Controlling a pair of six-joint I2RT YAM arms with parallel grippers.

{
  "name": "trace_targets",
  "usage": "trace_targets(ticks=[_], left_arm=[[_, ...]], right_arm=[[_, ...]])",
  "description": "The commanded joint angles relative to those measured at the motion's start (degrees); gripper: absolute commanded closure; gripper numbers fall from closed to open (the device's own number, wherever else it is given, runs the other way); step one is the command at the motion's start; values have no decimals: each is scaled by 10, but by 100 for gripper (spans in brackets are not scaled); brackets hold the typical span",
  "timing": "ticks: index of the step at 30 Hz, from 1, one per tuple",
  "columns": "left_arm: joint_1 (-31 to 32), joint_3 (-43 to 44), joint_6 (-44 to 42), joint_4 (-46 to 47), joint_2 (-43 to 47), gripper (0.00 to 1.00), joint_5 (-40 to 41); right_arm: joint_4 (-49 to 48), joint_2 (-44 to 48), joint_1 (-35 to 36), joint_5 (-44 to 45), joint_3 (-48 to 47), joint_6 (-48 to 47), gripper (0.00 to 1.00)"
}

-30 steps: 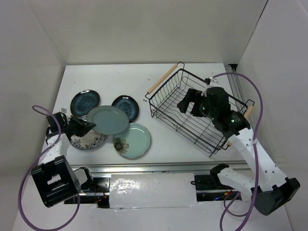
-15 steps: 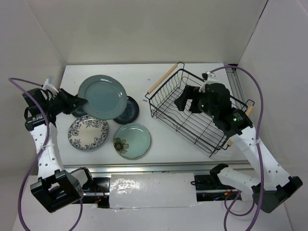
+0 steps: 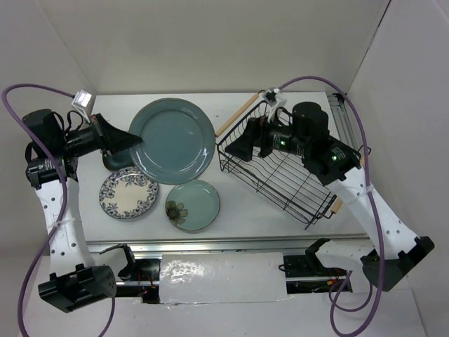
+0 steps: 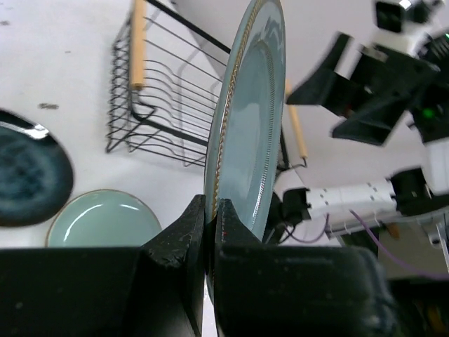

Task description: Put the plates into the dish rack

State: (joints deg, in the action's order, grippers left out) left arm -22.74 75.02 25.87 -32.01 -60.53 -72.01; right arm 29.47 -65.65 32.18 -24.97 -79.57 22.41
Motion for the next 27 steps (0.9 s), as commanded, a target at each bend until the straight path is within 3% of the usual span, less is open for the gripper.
trace_targets(ticks=[1,10,14,18,27], left_arm=[[38,65,30,31,-4,100,-73],[87,39,59,77,-2,100,-76],[109,29,59,85,-9,100,-67],[133,23,59,92,-20,100,-53],[172,20,50,98,-39,100,-24]], right_arm=[[-46,-42,7,-58,-50,3,3],[-96,-66,22,-72,-50,32,5],[-101,-94,17,-152,-71,28,6],[-101,-122,20,-204,-95,36,15],[-116,-126,28,-208,-86,43,34]])
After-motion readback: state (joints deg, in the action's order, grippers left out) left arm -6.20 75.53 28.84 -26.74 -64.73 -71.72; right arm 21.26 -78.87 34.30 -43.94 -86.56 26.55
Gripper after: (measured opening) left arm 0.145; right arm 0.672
